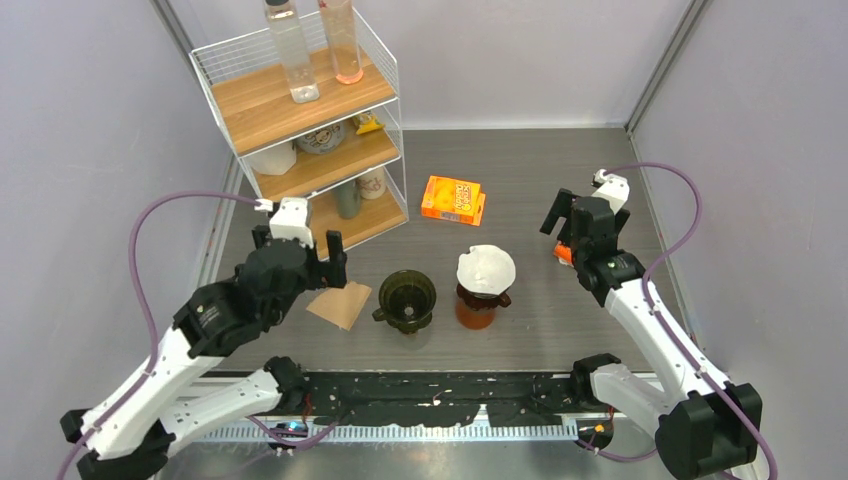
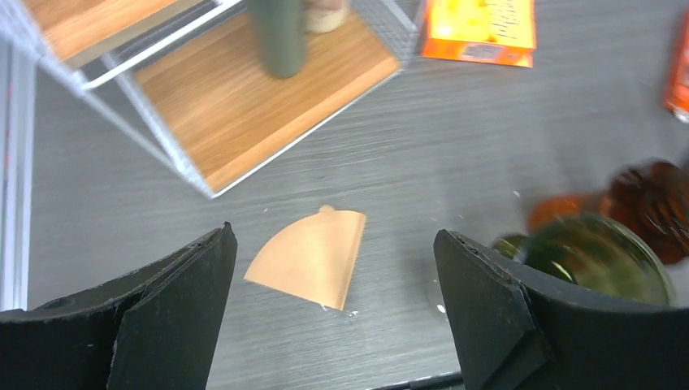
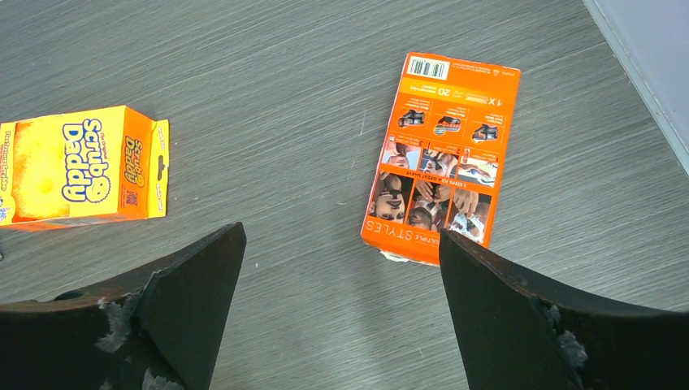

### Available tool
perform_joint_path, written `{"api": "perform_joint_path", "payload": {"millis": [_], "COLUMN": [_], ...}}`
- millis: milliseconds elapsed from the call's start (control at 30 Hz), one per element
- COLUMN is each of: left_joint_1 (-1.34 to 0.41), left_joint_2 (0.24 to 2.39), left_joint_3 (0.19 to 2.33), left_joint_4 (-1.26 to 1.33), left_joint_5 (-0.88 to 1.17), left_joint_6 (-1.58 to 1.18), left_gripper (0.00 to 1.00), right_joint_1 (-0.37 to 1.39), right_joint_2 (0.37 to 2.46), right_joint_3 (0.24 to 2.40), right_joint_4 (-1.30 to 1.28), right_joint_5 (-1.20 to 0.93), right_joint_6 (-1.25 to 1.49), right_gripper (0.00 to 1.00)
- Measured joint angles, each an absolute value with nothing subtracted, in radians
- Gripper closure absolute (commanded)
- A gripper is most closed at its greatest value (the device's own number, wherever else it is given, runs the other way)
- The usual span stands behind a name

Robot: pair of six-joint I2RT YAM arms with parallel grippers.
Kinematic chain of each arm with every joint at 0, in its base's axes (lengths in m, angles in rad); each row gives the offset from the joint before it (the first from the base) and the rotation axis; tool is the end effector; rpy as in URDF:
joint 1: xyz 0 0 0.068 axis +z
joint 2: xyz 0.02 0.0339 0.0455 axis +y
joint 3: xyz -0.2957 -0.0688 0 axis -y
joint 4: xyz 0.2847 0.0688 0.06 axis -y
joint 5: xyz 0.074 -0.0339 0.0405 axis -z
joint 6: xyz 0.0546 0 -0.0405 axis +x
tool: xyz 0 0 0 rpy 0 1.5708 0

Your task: Place the coffee filter in the dripper

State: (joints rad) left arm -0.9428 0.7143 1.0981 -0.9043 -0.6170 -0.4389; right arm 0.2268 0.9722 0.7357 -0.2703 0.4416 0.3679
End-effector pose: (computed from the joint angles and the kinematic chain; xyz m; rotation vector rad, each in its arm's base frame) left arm 0.1084 -0.0955 0.4105 0.1384 1.9918 -0.2427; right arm 0.2509 0.0339 0.2895 0.4063 1.9850 -0.0847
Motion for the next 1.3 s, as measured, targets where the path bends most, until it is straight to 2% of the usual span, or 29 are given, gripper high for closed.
{"api": "perform_joint_path", "payload": {"millis": [200, 367, 667, 1000, 1167, 1300], "left_joint_1": [-0.671, -0.566, -0.549, -0.509, -0.49, -0.488], "left_joint_2": [0.785, 0.846, 0.959, 1.135, 1.164, 1.176], "left_joint_3": [1.061, 0.982, 0.758, 0.661, 0.621, 0.593], "left_joint_4": [-0.928, -0.942, -0.939, -0.789, -0.72, -0.707], "left_joint_5": [-0.535, -0.447, -0.355, -0.295, -0.289, -0.287], "left_joint_6": [-0.555, -0.661, -0.896, -0.995, -1.028, -1.049], "left_gripper": [0.0, 0.0, 0.01, 0.1, 0.18, 0.2], "right_joint_1": [0.226, 0.226, 0.226, 0.226, 0.226, 0.226], "right_joint_2": [0.958, 0.958, 0.958, 0.958, 0.958, 0.958], "right_joint_3": [0.736, 0.736, 0.736, 0.736, 0.736, 0.736], "right_joint_4": [-0.271, -0.271, -0.276, -0.277, -0.277, -0.277], "right_joint_5": [0.442, 0.442, 0.442, 0.442, 0.442, 0.442], "right_joint_6": [0.368, 0.368, 0.369, 0.369, 0.369, 0.369], "right_gripper": [0.04, 0.05, 0.04, 0.05, 0.05, 0.04]}}
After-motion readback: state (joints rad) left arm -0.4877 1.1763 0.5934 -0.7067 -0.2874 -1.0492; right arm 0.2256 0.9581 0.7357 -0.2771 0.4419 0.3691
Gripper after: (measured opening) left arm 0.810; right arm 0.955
